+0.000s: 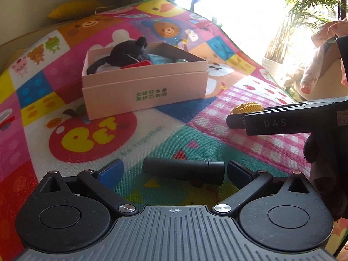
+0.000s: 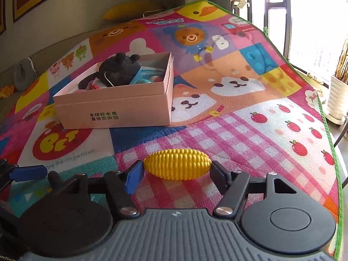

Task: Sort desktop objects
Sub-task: 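Grasp the yellow corn toy with the right tool while the left grasps the black cylinder, then lift the corn toy into the pink box with the right tool while the left lifts the cylinder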

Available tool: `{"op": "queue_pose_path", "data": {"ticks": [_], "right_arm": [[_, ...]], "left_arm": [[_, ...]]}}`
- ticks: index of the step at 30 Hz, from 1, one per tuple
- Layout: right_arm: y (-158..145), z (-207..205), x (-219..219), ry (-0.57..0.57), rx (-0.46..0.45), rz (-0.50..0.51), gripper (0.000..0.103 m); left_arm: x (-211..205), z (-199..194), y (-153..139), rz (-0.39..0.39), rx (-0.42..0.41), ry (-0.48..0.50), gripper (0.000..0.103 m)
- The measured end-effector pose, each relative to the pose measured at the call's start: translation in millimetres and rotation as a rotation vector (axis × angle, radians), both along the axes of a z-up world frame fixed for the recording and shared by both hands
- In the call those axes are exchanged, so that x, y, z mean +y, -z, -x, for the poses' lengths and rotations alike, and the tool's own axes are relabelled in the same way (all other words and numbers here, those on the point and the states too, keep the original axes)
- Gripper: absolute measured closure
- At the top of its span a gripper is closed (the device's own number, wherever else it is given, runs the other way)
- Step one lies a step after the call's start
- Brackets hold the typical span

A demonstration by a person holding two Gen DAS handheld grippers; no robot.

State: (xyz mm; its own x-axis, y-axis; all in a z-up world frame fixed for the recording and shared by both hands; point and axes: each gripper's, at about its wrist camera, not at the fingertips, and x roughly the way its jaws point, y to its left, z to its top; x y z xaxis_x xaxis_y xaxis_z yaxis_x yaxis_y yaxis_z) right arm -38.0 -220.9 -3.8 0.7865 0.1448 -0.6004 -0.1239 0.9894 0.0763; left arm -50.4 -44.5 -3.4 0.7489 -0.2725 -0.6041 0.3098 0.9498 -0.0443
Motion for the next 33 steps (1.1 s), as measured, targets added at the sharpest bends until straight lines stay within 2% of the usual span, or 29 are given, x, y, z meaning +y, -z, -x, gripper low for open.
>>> {"op": "queue_pose_path", "data": {"ticks": [2, 3, 5, 9, 15, 18, 20, 24, 26, 28, 33], "right_arm": [[0.2, -0.3, 0.1, 0.003, 0.003, 0.002, 0.036], [0.3, -0.3, 0.2, 0.005, 0.004, 0.005, 0.036], [0.0, 0.3, 1.3, 0.01, 0.004, 0.017, 0.036], [-0.6, 6.4, 4.0, 0.019, 0.027, 0.034, 0.036], [-16.1, 42.5, 13.7, -0.09, 0.054, 0.108, 0.036], [-41.6, 58.5, 14.1, -0.117, 0.001, 0.151, 0.036], [-69.2, 65.9, 13.3, -0.135, -0.062, 0.146, 0.036], [-129.2, 68.9, 14.5, -0.175, -0.207, 0.113, 0.036], [-152.0, 60.6, 17.7, -0.187, -0.261, 0.097, 0.036], [-166.0, 46.4, 21.8, -0.185, -0.303, 0.094, 0.036], [-168.3, -14.7, 32.6, -0.166, -0.308, 0.068, 0.036]], "left_arm": [[-0.7, 0.6, -0.9, 0.001, 0.002, 0.0, 0.005], [-1.4, 2.0, -1.3, -0.008, -0.007, 0.0, 0.015], [-3.4, 5.5, -1.9, -0.034, -0.021, 0.007, 0.022], [-2.3, 18.4, -5.4, -0.045, -0.011, 0.028, 0.022], [7.7, 49.2, -25.4, -0.11, -0.064, 0.069, 0.022], [19.1, 52.4, -52.1, -0.112, -0.13, 0.06, 0.022], [24.7, 48.7, -77.7, -0.132, -0.207, 0.05, 0.022], [29.1, 28.0, -124.3, -0.182, -0.35, 0.033, 0.022], [30.0, 6.9, -138.1, -0.204, -0.385, 0.014, 0.022], [34.5, -20.6, -146.5, -0.183, -0.371, -0.011, 0.022], [62.9, -102.1, -145.7, 0.006, -0.217, -0.086, 0.022]]}}
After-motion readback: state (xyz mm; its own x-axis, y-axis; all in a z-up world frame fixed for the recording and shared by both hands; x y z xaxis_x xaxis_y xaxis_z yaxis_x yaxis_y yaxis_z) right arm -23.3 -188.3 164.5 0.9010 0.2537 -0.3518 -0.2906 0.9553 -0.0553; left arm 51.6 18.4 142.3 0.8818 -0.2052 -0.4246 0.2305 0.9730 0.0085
